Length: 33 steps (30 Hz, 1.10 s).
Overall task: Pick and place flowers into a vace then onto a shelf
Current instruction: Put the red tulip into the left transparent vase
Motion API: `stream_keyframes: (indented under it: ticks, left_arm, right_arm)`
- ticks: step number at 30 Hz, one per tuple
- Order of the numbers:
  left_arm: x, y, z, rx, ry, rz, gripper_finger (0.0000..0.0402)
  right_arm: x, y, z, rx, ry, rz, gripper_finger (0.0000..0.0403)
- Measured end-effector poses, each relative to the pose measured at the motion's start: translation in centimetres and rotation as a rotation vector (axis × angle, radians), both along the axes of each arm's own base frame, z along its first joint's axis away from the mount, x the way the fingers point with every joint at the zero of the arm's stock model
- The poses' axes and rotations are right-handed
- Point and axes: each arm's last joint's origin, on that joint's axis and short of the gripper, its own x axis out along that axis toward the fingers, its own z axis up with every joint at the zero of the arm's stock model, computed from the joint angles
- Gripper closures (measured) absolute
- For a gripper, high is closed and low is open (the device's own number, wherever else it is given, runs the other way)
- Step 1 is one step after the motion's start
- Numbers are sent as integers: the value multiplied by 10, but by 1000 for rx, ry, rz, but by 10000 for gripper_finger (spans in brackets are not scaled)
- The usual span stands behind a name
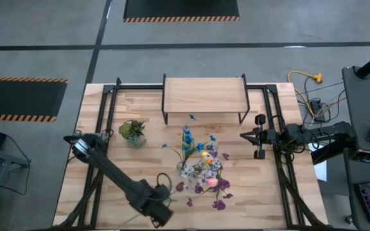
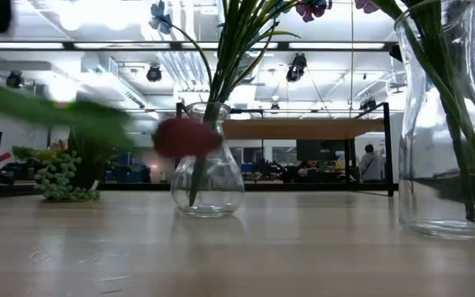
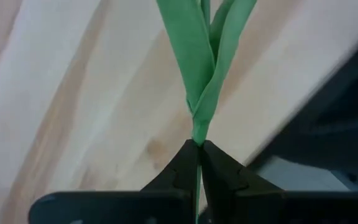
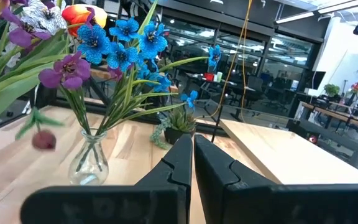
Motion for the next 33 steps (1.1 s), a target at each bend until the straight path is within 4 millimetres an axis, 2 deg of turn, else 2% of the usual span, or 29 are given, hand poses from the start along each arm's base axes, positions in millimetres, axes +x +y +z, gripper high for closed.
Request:
stream_keyframes:
  ticks: [4, 10, 15, 21, 27, 33]
  left_arm:
    - [-17, -5, 21, 21, -77, -4, 402]
    - [-42, -9, 50, 198, -352, -23, 401]
    - [-66, -15, 54, 235, -407, -42, 401]
    - [-93, -9, 54, 243, -431, 10, 401]
    - [-110, 6, 60, 339, -716, 16, 401]
    - [-119, 31, 55, 486, -999, 39, 401]
  right_arm:
    - [0, 0, 0, 0, 1, 0, 394]
    - [0, 0, 0, 0, 2, 0, 394]
    - [0, 0, 0, 0, 5, 0, 394]
    - [0, 0, -1, -1, 6, 0, 394]
    - [0, 0, -1, -1, 6, -1, 394]
    - [0, 0, 0, -8, 4, -2, 394]
